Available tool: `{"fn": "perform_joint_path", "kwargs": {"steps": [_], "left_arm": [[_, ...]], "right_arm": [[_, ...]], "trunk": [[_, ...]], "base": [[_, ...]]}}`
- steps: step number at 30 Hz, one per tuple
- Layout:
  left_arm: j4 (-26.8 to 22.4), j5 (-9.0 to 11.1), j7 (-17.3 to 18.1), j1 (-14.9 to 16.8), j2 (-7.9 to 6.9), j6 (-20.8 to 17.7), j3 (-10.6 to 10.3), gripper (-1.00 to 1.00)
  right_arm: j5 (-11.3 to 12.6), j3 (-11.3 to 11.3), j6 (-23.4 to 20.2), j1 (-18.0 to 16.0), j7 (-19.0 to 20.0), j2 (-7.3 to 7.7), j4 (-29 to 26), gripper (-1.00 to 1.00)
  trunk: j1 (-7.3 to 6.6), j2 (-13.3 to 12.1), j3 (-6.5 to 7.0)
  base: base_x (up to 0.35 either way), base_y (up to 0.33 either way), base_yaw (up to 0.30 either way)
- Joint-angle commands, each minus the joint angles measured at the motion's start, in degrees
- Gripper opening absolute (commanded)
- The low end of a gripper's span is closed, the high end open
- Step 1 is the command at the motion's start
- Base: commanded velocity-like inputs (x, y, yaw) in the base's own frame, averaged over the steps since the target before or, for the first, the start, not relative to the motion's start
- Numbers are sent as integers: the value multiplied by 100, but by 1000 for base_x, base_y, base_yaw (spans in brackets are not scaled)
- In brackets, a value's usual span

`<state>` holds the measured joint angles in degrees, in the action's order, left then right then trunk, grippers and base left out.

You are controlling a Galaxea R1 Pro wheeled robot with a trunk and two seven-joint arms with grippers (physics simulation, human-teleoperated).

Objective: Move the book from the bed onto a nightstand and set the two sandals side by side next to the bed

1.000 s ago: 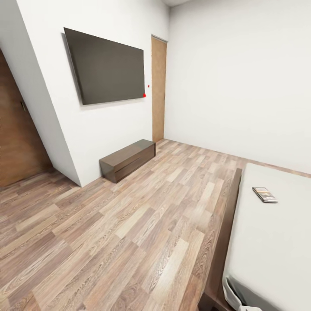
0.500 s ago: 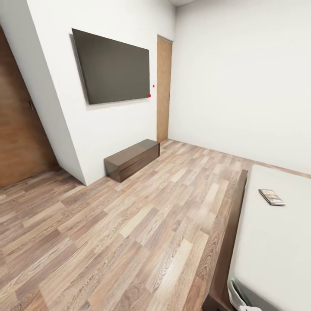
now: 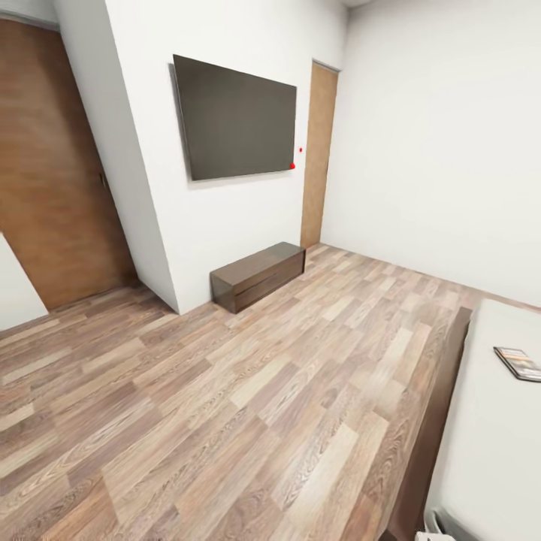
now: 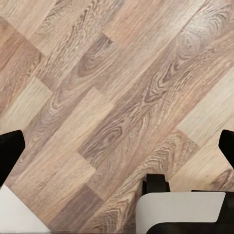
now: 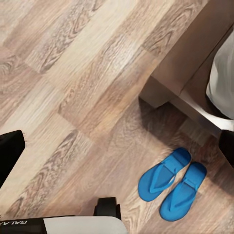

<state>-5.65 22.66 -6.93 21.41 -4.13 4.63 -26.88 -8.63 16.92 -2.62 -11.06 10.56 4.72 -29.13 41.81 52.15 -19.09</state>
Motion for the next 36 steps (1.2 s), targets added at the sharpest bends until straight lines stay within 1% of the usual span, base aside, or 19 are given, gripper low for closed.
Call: {"fn": "perform_joint_path", "kwargs": {"steps": [1, 28, 36], "left_arm": [[0, 46, -18, 4, 0, 12, -50, 100], [-1, 40, -18, 4, 0, 14, -48, 100], [2, 38, -18, 4, 0, 12, -52, 100]], "right_arm": [[-60, 48, -28, -1, 51, -6, -14, 100], [-60, 48, -28, -1, 51, -11, -14, 100], [-60, 48, -28, -1, 51, -14, -16, 100]], "trunk": [[0, 5, -7], [0, 5, -6], [0, 5, 29]], "base": [[0, 0, 277], [0, 0, 280], [0, 0, 230]]}}
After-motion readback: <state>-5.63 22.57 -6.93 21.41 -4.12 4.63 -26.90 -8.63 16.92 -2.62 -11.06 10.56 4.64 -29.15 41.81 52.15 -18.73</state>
